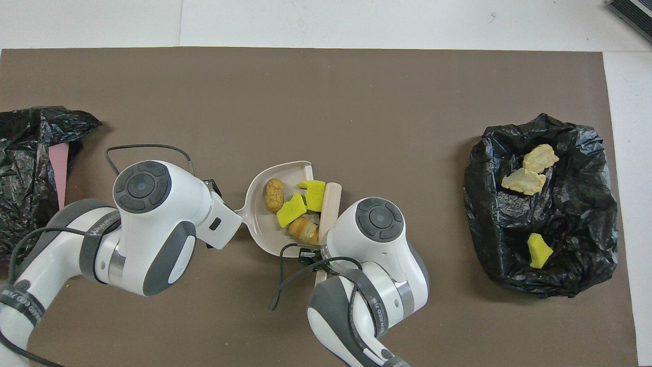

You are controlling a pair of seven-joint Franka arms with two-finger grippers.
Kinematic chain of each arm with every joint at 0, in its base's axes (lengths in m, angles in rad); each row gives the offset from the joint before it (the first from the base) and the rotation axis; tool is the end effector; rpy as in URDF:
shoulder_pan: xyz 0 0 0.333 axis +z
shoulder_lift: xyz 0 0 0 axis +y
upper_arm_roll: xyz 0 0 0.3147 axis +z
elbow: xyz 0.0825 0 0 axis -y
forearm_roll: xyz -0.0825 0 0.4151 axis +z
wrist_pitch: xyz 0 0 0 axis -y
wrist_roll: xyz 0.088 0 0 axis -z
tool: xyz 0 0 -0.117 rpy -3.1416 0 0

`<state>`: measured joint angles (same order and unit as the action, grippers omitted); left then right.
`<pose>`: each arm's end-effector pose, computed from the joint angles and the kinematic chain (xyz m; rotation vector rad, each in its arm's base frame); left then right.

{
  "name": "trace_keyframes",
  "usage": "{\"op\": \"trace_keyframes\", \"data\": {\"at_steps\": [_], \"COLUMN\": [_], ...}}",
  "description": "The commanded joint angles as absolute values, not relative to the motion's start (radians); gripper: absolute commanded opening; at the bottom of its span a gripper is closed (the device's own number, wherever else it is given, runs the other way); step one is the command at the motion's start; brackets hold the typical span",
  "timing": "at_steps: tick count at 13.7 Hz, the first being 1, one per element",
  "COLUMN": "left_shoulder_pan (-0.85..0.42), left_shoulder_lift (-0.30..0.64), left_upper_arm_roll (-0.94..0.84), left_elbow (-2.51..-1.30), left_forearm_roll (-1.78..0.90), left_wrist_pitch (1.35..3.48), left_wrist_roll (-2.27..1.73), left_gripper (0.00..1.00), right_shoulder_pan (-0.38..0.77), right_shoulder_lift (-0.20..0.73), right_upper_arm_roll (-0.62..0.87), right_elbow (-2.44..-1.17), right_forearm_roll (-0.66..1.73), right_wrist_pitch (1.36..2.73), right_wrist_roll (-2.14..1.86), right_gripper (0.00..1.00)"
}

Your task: Sweep and dump trash in bin

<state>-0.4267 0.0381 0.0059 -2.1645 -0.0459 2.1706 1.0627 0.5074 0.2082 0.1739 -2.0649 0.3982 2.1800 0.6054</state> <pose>0.5124 -0.2317 0.3460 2.3102 -2.0612 -0.0288 0.4518 0.3878 0.2992 -2.8767 0.2473 0.4152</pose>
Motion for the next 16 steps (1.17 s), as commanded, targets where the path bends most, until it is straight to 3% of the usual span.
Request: {"op": "trace_keyframes", "data": {"at_steps": [1,8,16], "left_shoulder_pan": [-0.445,-0.411,-0.353], "left_shoulder_lift": [0.021,0.038,0.055], "left_upper_arm_roll": [0.018,0.018,0.018], "left_elbow": [-2.187,-2.194,-2.178], "left_forearm_roll": [-0.037,-0.043,-0.261], "left_wrist_pitch": [2.198,2.299,2.298], "left_wrist_roll": [1.051,1.226,1.341], "left_gripper": [0.00,0.00,0.00], "right_shoulder_pan": [0.537,0.545,0.563], "right_shoulder_lift": [0.224,0.131,0.083], "right_upper_arm_roll": [0.176,0.179,0.178], "right_elbow": [-2.010,-1.993,-2.019], "right_forearm_roll": [0.436,0.420,0.370], "right_wrist_pitch": [2.168,1.977,1.948], "right_wrist_roll": [0.612,0.600,0.575], "right_gripper": [0.00,0.00,0.00]}}
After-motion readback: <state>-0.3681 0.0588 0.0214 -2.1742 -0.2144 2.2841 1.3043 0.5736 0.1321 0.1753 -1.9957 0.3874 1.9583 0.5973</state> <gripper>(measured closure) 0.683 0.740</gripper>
